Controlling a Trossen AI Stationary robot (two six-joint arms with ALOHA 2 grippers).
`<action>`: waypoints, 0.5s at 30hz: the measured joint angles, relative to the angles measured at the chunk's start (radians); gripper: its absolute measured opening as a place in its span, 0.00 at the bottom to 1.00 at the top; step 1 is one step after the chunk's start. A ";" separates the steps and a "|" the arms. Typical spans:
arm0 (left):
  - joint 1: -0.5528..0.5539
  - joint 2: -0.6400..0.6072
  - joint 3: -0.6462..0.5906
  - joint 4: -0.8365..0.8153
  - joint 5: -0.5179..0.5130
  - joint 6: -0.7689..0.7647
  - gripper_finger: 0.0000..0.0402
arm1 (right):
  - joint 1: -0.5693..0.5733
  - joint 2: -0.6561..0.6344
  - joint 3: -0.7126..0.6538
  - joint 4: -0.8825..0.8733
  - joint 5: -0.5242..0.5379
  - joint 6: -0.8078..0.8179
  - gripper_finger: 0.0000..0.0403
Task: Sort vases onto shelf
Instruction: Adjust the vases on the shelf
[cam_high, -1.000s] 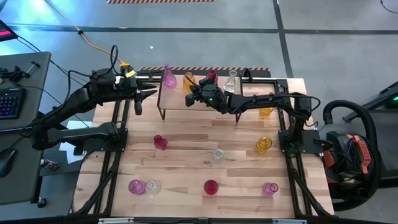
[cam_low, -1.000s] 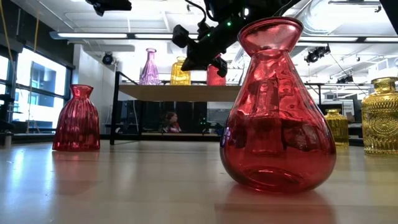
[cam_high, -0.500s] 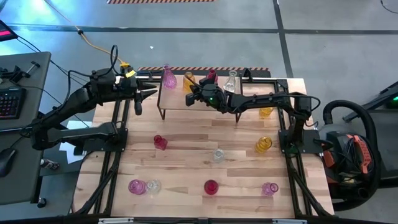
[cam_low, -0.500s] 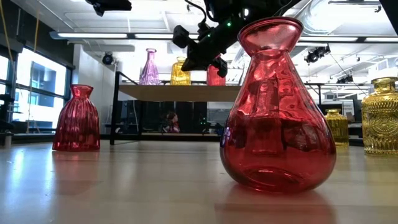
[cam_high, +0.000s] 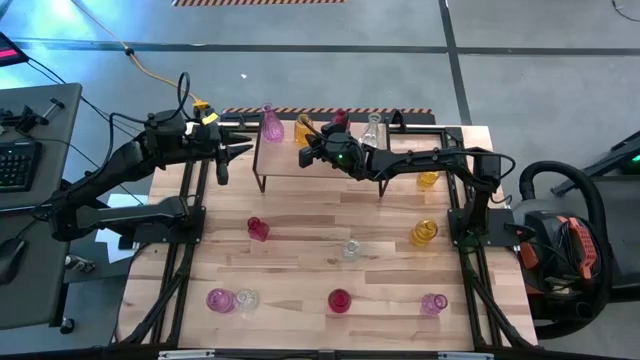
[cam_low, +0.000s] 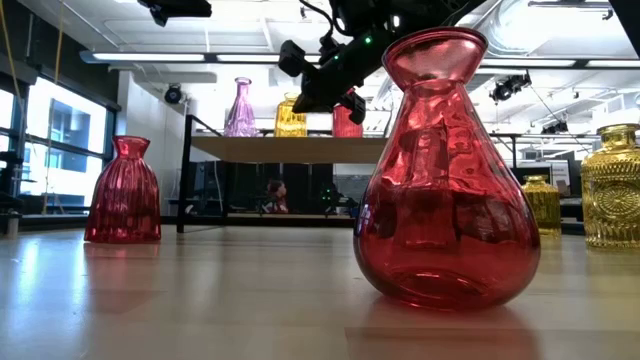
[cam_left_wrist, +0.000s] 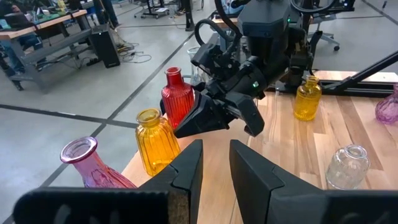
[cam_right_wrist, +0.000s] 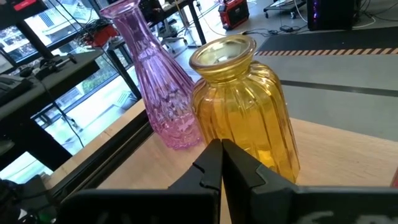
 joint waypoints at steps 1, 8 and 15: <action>0.000 0.000 0.000 0.000 0.000 0.000 0.18 | 0.000 0.000 0.000 0.000 0.000 0.000 0.00; 0.000 0.000 0.000 0.000 0.000 0.000 0.18 | 0.000 0.000 0.000 0.000 -0.018 0.000 0.00; 0.000 0.000 0.000 0.000 0.000 0.000 0.18 | 0.000 0.000 0.000 0.000 -0.018 0.000 0.00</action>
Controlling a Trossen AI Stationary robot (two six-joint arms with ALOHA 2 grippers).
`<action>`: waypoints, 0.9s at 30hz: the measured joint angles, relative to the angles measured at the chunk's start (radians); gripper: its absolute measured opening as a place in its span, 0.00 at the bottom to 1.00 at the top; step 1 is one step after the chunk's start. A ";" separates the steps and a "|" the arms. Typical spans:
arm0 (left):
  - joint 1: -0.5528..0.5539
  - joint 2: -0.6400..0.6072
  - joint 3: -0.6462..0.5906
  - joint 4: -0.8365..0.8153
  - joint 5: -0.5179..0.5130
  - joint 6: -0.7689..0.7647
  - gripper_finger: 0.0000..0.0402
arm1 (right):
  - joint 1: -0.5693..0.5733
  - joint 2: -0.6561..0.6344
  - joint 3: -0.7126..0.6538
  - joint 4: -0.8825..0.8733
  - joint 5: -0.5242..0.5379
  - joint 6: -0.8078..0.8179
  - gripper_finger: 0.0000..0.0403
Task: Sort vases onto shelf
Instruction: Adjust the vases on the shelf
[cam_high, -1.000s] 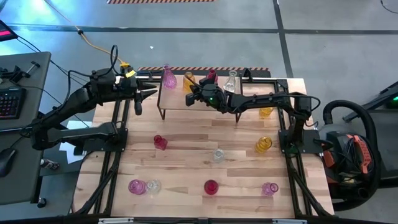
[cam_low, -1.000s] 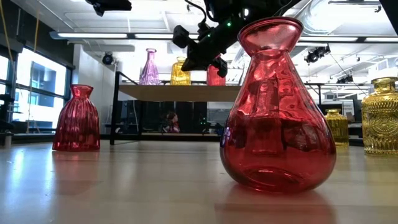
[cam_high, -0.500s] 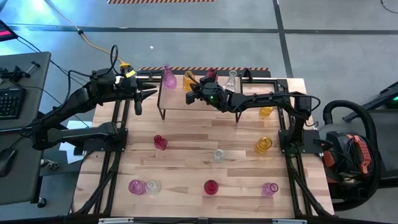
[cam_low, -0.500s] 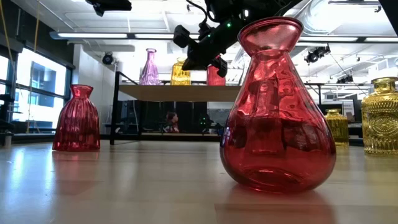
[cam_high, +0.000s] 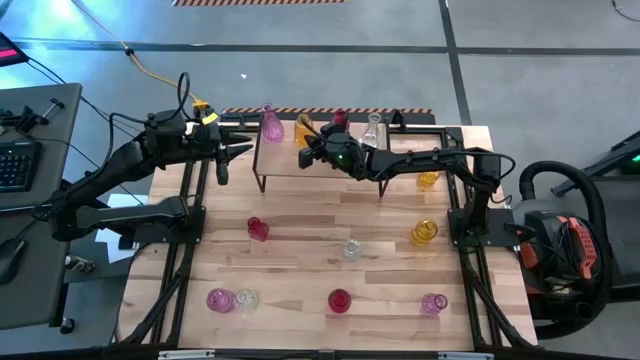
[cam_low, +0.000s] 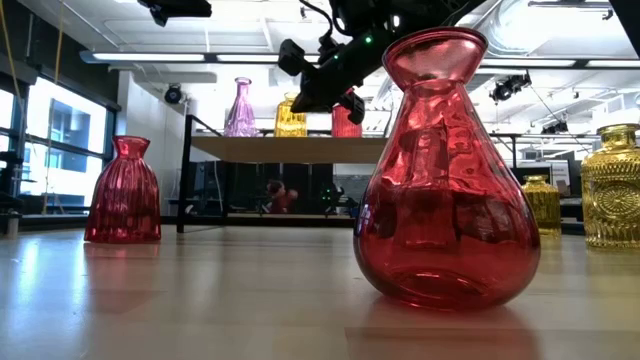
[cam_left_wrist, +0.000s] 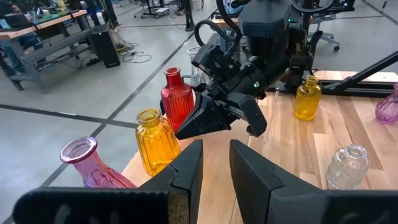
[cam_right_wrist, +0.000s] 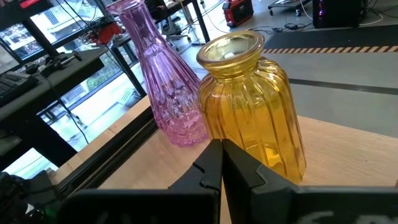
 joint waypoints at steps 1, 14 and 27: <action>0.000 0.000 0.000 0.000 0.000 0.000 0.18 | -0.001 0.000 0.000 0.000 0.000 0.000 0.00; 0.000 0.000 0.000 0.000 0.000 0.001 0.18 | -0.013 0.000 0.000 0.000 0.000 0.000 0.00; 0.000 0.000 0.000 -0.009 0.000 0.000 0.18 | 0.032 -0.023 0.001 0.007 -0.022 0.015 0.00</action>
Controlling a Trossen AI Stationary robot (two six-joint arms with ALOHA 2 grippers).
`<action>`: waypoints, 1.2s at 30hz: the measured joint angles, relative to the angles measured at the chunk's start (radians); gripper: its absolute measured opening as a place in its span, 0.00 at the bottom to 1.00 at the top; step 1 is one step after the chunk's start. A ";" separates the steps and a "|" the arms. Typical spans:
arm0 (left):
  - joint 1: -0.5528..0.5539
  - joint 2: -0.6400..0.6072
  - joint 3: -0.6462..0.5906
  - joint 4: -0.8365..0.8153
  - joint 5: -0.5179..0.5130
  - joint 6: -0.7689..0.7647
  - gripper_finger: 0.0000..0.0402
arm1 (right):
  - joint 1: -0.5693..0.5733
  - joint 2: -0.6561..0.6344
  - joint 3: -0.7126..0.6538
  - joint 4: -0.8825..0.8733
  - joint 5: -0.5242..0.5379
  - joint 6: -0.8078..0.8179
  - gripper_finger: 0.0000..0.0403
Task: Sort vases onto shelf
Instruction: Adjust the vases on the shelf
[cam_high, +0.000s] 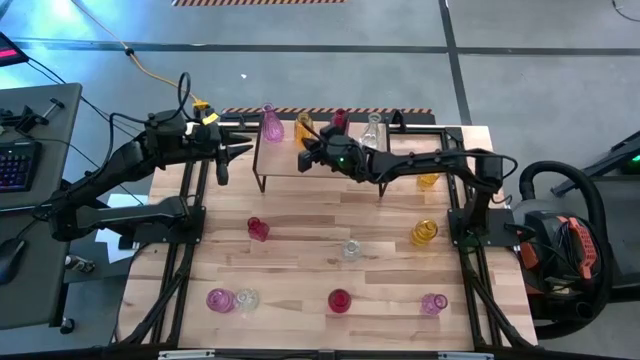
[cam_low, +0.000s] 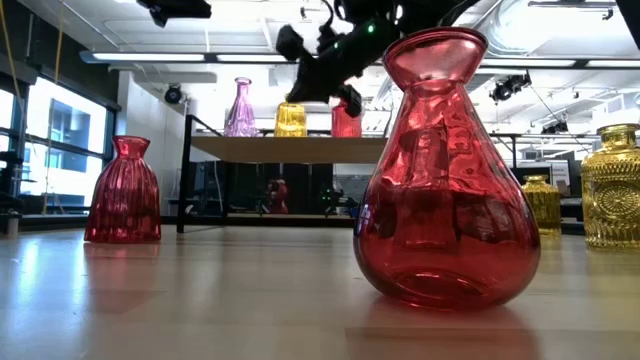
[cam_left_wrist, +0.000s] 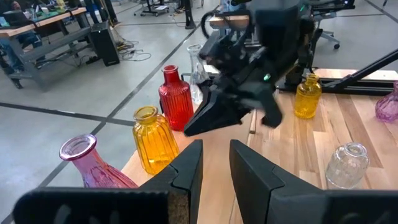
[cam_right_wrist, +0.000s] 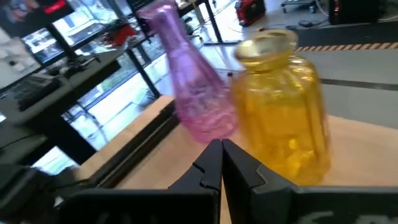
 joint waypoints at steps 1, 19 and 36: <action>0.000 0.000 0.000 -0.002 0.000 0.000 0.18 | 0.007 -0.007 0.001 0.003 0.000 0.000 0.00; 0.000 0.001 0.000 -0.007 0.000 0.003 0.18 | 0.060 -0.417 0.001 -0.394 0.201 -0.117 0.00; 0.000 0.033 0.000 0.001 -0.010 0.010 0.18 | 0.060 -0.480 0.000 -1.101 0.151 0.153 0.00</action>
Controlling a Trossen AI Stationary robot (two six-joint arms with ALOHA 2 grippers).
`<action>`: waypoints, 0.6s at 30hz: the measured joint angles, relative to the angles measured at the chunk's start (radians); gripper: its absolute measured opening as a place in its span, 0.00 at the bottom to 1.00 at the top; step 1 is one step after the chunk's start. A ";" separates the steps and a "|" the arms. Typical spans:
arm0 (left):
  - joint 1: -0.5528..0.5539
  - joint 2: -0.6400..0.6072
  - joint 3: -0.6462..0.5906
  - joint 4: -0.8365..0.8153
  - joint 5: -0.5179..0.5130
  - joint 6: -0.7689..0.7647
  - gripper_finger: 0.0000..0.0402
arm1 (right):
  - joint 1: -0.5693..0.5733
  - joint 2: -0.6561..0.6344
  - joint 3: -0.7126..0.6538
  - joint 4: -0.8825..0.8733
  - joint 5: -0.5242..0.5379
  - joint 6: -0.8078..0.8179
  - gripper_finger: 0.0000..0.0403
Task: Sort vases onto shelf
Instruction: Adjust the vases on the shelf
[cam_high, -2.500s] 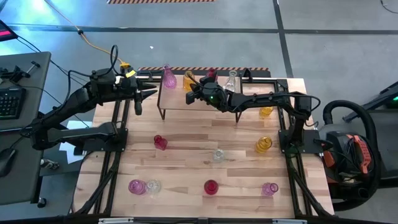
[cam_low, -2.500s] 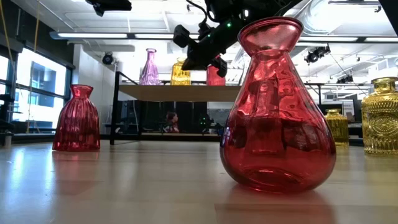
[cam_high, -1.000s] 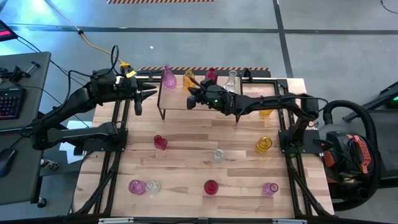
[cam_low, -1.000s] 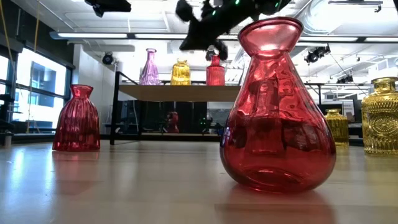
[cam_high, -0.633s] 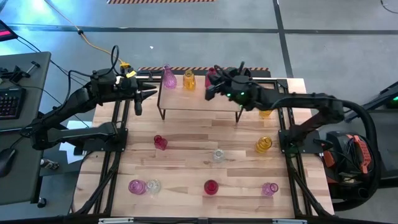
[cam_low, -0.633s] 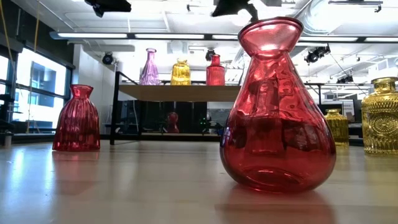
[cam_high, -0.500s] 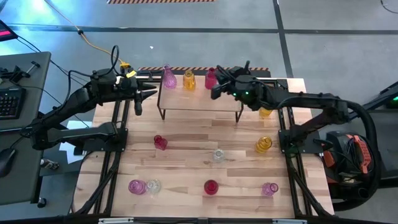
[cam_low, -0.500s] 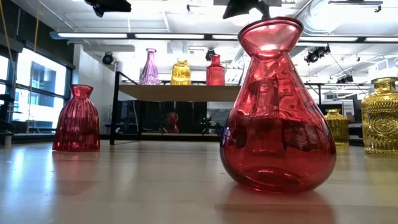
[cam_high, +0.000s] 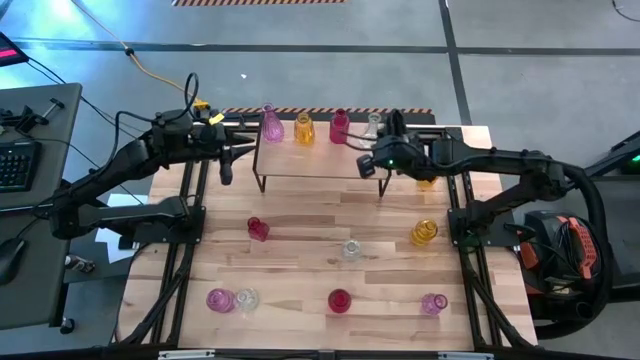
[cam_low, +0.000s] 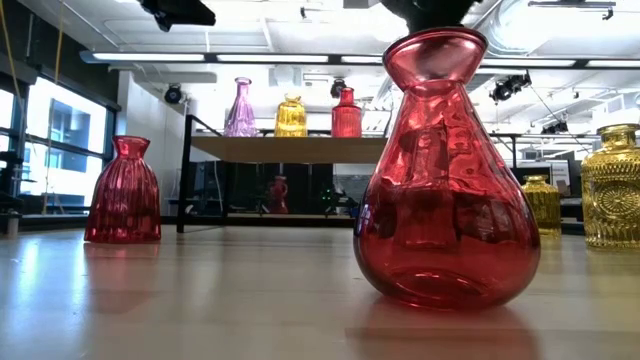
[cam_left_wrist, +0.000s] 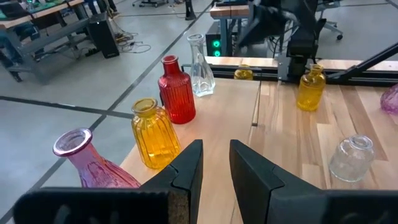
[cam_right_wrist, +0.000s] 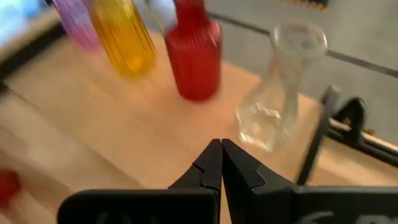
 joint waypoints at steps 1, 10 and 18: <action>0.000 0.000 0.000 0.006 -0.003 0.000 0.18 | 0.000 0.000 0.000 -0.032 -0.008 0.000 0.00; 0.000 0.000 0.000 0.036 -0.087 -0.001 0.18 | -0.081 -0.032 -0.138 0.116 -0.209 -0.158 0.00; 0.000 -0.001 0.000 0.033 -0.124 -0.023 0.18 | -0.141 -0.095 -0.422 0.564 -0.368 -0.226 0.00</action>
